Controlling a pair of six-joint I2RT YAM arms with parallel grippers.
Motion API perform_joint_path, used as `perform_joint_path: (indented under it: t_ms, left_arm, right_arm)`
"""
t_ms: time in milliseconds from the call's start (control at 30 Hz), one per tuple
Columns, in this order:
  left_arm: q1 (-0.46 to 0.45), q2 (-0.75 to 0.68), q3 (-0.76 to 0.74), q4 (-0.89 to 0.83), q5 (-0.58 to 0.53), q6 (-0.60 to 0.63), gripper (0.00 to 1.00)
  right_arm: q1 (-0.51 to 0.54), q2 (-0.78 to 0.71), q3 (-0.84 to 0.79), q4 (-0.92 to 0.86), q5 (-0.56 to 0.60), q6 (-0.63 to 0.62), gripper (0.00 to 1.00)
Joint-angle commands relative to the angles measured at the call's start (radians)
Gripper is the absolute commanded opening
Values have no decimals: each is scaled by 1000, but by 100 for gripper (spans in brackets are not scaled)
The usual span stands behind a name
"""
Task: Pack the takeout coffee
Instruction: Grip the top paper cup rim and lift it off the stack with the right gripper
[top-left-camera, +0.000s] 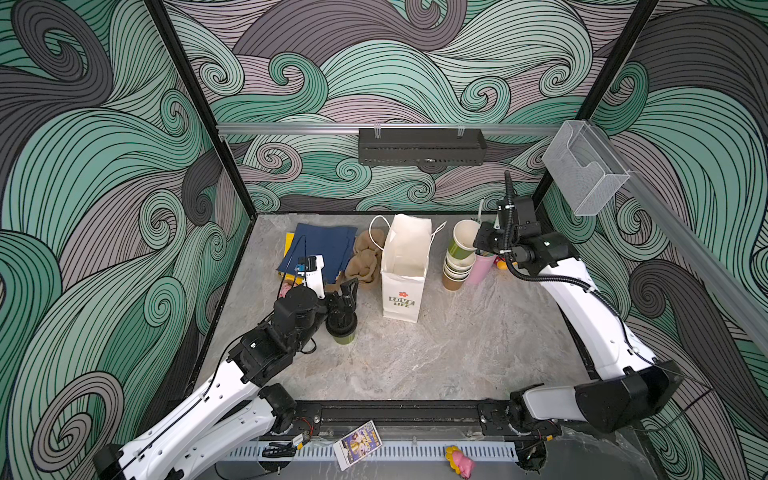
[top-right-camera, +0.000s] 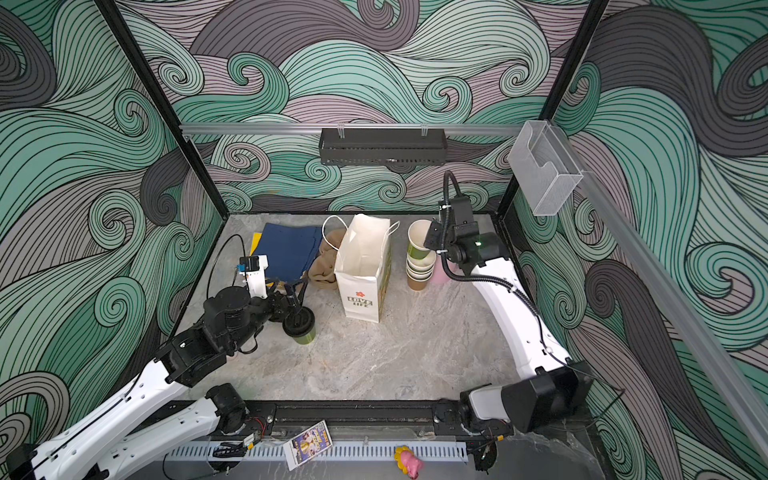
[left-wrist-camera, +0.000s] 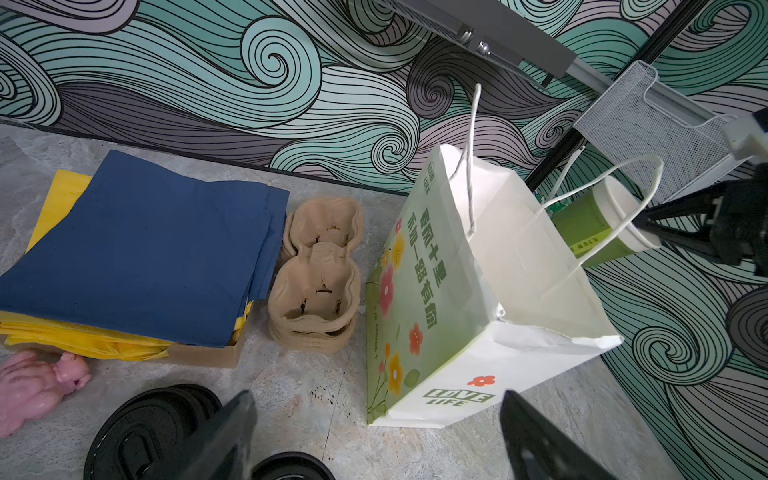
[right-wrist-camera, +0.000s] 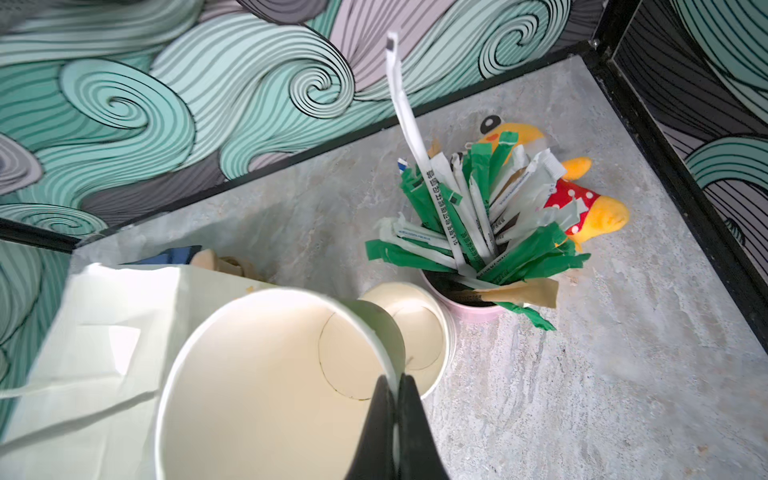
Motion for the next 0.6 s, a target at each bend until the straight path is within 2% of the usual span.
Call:
perform_joint_path:
  t_ms: [0,267,567]
  left_arm:
    - [9,-10,10,-19,-17,-18,93]
    - [9,-11,-5,-2,-16,-28,93]
    - [10,-16,-26,-1,-32,-59,93]
  right_arm:
    - [-5,-65,45,-63,-66,-39,0]
    - [38,-216,43,-253,-83,-93,0]
    - [174,-325,-96,-455,-36,-88,0]
